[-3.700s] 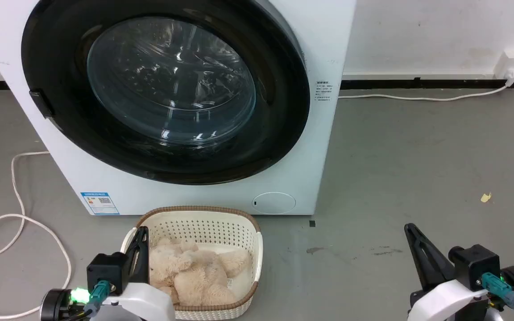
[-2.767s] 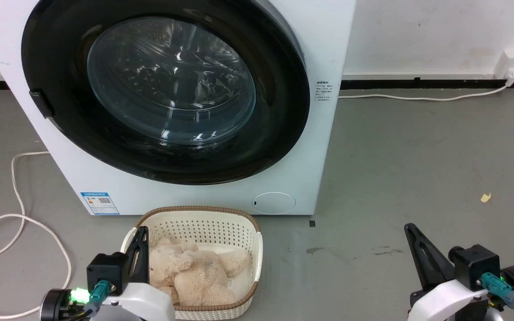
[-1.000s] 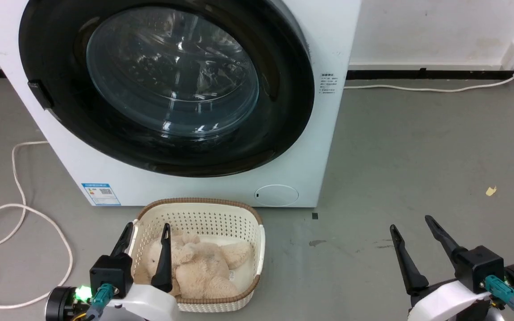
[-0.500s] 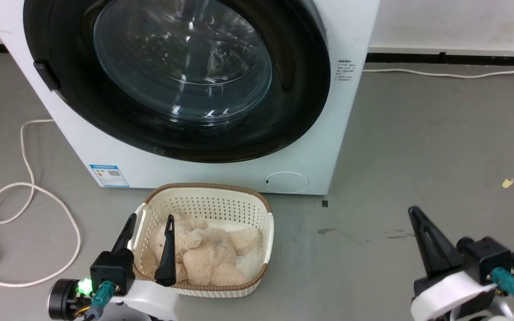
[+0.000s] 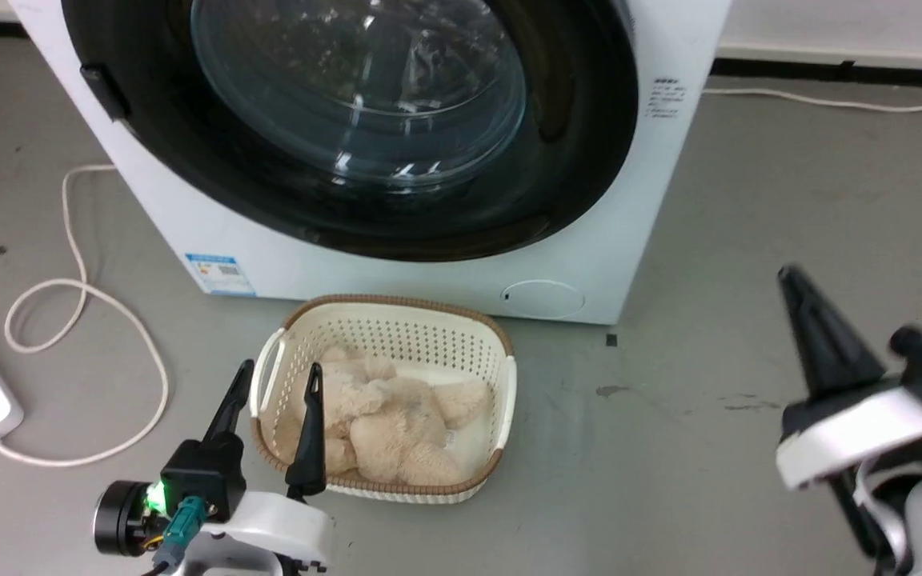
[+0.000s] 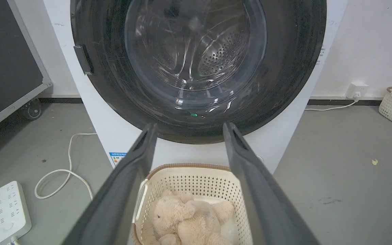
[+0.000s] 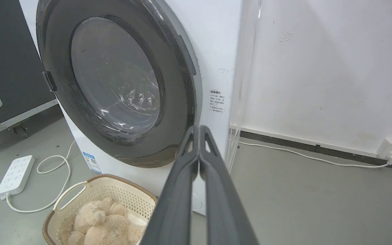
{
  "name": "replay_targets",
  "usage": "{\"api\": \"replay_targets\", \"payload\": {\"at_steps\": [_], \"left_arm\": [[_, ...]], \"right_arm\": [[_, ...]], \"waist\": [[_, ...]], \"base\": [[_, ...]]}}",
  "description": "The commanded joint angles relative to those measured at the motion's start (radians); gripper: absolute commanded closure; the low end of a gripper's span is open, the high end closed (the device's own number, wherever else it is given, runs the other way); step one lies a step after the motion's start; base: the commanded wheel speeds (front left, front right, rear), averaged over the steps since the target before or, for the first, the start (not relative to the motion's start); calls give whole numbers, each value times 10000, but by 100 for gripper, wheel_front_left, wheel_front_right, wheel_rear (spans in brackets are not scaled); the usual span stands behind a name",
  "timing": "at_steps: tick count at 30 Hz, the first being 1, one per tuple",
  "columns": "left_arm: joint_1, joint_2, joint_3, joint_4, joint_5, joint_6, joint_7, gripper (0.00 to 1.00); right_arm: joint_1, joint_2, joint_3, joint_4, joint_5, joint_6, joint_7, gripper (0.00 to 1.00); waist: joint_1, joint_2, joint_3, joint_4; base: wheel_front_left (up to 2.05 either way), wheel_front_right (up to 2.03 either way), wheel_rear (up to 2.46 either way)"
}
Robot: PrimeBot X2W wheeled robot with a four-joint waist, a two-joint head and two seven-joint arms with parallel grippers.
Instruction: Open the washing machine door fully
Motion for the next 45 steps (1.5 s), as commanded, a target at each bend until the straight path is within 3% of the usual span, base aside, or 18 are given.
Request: {"api": "replay_targets", "payload": {"at_steps": [1, 15, 16, 27, 45], "left_arm": [[-174, 7, -70, -72, -61, 55, -96, 0], [-559, 7, -223, -223, -294, 118, -367, 0], [-683, 8, -289, -264, -374, 136, -451, 0], [-902, 8, -545, -332, -596, 224, -660, 0], [-1256, 9, -897, -478, -887, 340, -1036, 0]], "right_arm": [[-353, -106, -56, -50, 272, -7, 84, 100], [-2974, 102, -689, 936, 2436, -9, 1432, 100], [-3870, 264, -1024, 1589, 3052, -10, 1944, 100], [-6114, 499, -2197, 3647, 4440, -11, 3618, 100], [-9434, 386, -3822, 6420, 5203, -14, 6045, 100]], "waist": [[-1, -1, 142, 125], [-1, -1, 991, 648], [-1, -1, 1245, 820], [-1, -1, 1823, 1346], [-1, -1, 2709, 2084]], "base": [[0, 0, 0], [0, 0, 0], [0, 0, 0], [0, 0, 0], [0, 0, 0]]}}
